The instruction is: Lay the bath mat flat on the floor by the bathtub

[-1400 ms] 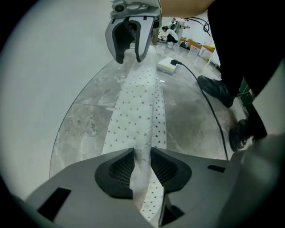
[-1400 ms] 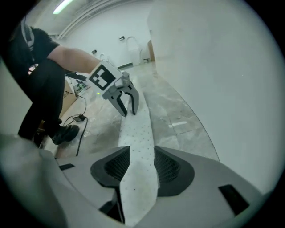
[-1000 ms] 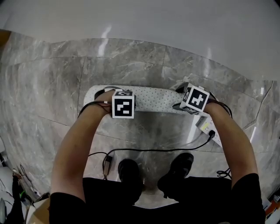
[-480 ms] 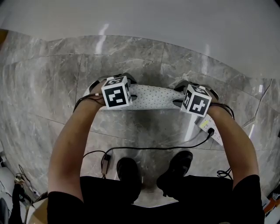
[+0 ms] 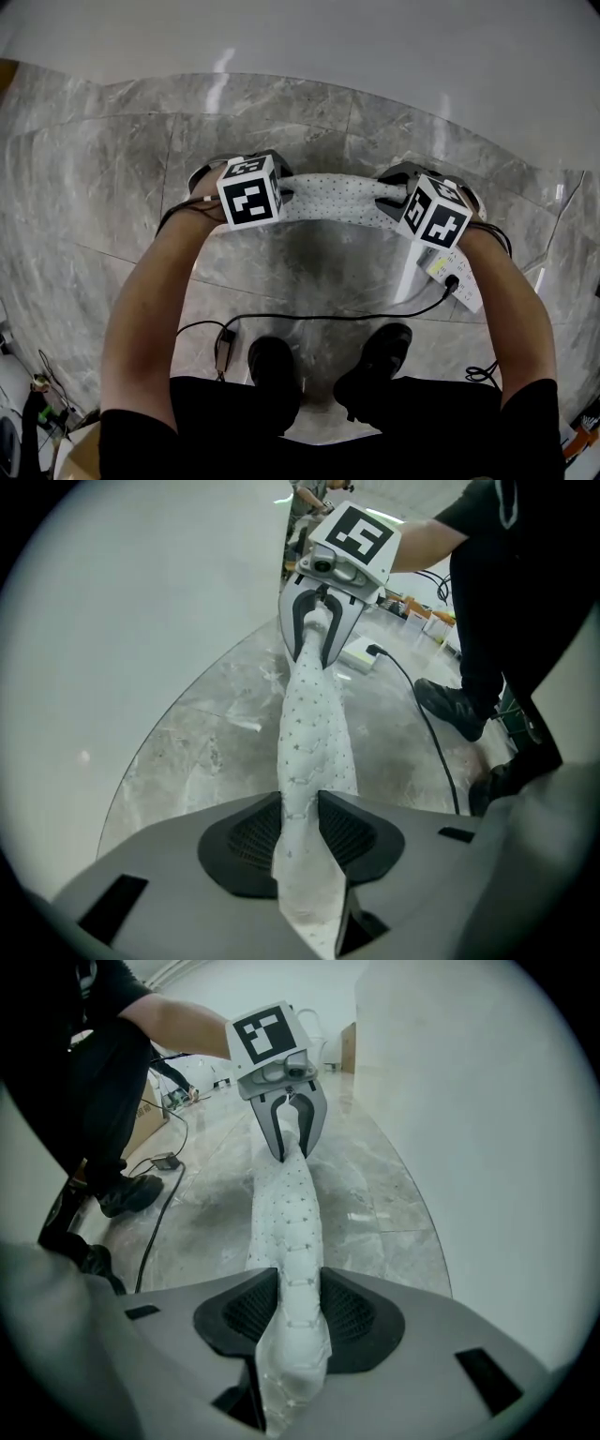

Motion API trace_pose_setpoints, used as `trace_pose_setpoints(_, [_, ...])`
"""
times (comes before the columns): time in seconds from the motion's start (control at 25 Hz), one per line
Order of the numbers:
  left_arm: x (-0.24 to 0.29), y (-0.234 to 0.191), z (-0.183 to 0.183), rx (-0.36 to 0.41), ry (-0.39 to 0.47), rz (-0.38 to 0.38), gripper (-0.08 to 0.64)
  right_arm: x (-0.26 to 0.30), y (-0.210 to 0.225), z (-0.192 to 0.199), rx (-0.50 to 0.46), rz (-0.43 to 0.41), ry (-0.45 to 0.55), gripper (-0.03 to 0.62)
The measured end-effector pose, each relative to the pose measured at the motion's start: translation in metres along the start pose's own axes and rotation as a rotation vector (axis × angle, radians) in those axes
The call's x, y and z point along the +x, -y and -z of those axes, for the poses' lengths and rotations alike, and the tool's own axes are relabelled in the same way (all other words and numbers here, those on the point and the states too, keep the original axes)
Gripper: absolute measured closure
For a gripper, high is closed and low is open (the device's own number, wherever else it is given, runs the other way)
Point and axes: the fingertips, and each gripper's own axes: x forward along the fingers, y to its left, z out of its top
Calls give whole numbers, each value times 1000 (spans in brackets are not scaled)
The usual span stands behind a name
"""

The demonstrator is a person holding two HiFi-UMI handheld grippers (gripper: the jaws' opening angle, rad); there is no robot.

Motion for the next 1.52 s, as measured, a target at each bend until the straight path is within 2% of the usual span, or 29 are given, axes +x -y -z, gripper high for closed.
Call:
trace_pose_setpoints(0.16, [-5,-4,-3,29,-1,-38,434,-6,5,-3,-37,39,11,464])
trace_pose_setpoints(0.28, [-16,-20,-8,18,27,-111,437,-13,23,-6,-5,131,39,483])
trace_pose_setpoints(0.4, [-27,-43,-15,38,32,-241,430,-21,47,-9,57,247,65,485])
trace_pose_setpoints(0.6, [-56,-80,-35,135,16,-534,420,-40,86,-10,123,459,96,483])
trace_pose_setpoints(0.68, [-66,-93,-41,179,0,-637,409,-43,99,-8,160,508,89,452])
trace_pose_setpoints(0.84, [-71,-108,-43,232,-44,-740,400,-46,110,-7,183,569,93,365])
trace_pose_setpoints(0.92, [-69,-113,-42,230,-47,-758,402,-55,113,-7,177,623,113,360])
trace_pose_setpoints(1.0, [-65,-116,-40,223,-55,-761,400,-62,111,-13,138,656,140,360])
trace_pose_setpoints(1.04, [-62,-117,-38,223,-67,-761,406,-60,103,-18,104,636,152,362])
trace_pose_setpoints(1.08, [-60,-118,-35,226,-79,-762,402,-51,88,-24,61,578,155,365])
trace_pose_setpoints(1.16, [-54,-115,-31,233,-91,-748,373,-17,44,-29,-36,386,116,370])
trace_pose_setpoints(1.24, [-41,-103,-28,238,-86,-687,368,18,-1,-22,-119,206,42,370])
trace_pose_setpoints(1.28, [-31,-92,-28,242,-80,-633,368,31,-19,-17,-143,146,12,368])
trace_pose_setpoints(1.36, [-6,-62,-25,240,-71,-467,368,47,-40,-7,-154,79,-24,368])
trace_pose_setpoints(1.44, [19,-29,-18,198,-64,-275,353,55,-47,-2,-141,55,-44,367])
trace_pose_setpoints(1.52, [34,-3,-12,155,-48,-146,333,58,-45,0,-116,49,-58,364])
